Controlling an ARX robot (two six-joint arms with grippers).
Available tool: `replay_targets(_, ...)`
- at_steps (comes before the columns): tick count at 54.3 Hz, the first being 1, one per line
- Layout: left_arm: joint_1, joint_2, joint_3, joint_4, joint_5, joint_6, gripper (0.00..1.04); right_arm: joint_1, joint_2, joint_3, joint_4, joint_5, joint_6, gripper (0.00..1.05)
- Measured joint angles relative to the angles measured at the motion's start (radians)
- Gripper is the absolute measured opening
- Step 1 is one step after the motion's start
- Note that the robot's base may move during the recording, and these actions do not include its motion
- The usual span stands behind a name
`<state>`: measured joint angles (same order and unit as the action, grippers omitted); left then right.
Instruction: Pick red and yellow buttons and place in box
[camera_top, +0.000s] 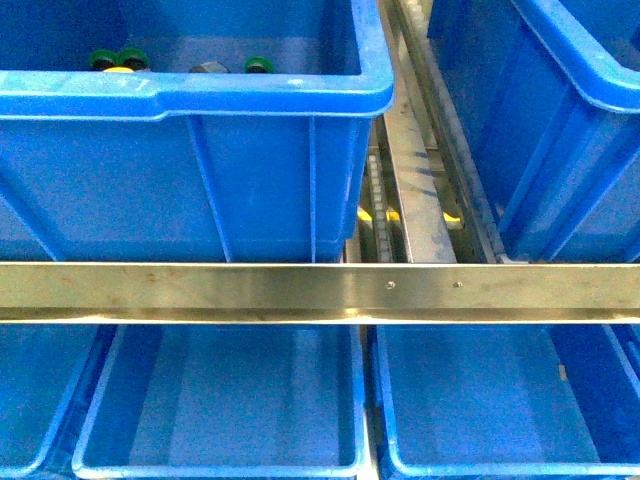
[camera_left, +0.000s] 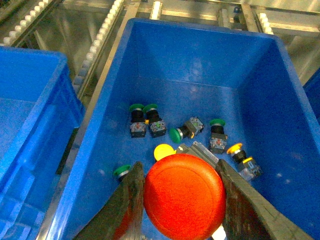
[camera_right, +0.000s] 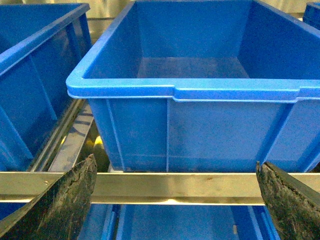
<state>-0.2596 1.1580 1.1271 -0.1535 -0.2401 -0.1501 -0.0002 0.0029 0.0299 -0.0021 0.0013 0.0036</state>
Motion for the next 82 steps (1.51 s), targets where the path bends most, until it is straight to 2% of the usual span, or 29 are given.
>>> replay_targets(11,0.032,-0.221,-0.230,-0.029,0.042,-0.003,0.33,0.000,0.000,0.000,0.000,0.000,0.000,0.97)
replay_targets(23,0.124,-0.476,-0.510,-0.045,0.115,-0.006,0.33,0.000,0.000,0.000,0.000,0.000,0.000,0.97)
replay_targets(30,0.173,-0.552,-0.602,-0.075,0.154,-0.007,0.33,0.000,0.000,0.000,0.000,0.000,0.000,0.97)
replay_targets(39,0.232,-0.621,-0.647,-0.120,0.180,-0.007,0.33,0.000,0.000,0.000,0.000,0.000,0.000,0.97)
replay_targets(53,0.236,-0.659,-0.682,-0.107,0.184,0.002,0.33,0.000,-0.001,0.000,0.000,0.001,0.000,0.97)
replay_targets(56,0.227,-0.666,-0.697,-0.044,0.195,0.003,0.33,0.000,0.000,0.000,0.000,0.001,0.000,0.97)
replay_targets(63,0.306,-0.587,-0.721,0.146,0.373,-0.090,0.33,0.000,0.000,0.000,0.000,-0.001,0.000,0.97)
replay_targets(66,0.368,-0.487,-0.724,0.306,0.455,-0.169,0.33,0.000,0.000,0.000,0.000,0.000,0.000,0.97)
replay_targets(70,0.416,-0.336,-0.712,0.502,0.517,-0.290,0.33,0.000,0.000,0.000,0.000,0.000,0.000,0.97)
replay_targets(75,0.416,-0.143,-0.650,0.682,0.547,-0.416,0.33,0.000,0.000,0.000,0.000,0.000,0.000,0.97)
replay_targets(82,0.338,0.111,-0.490,0.842,0.570,-0.626,0.33,0.000,0.000,0.000,0.000,-0.002,0.000,0.97)
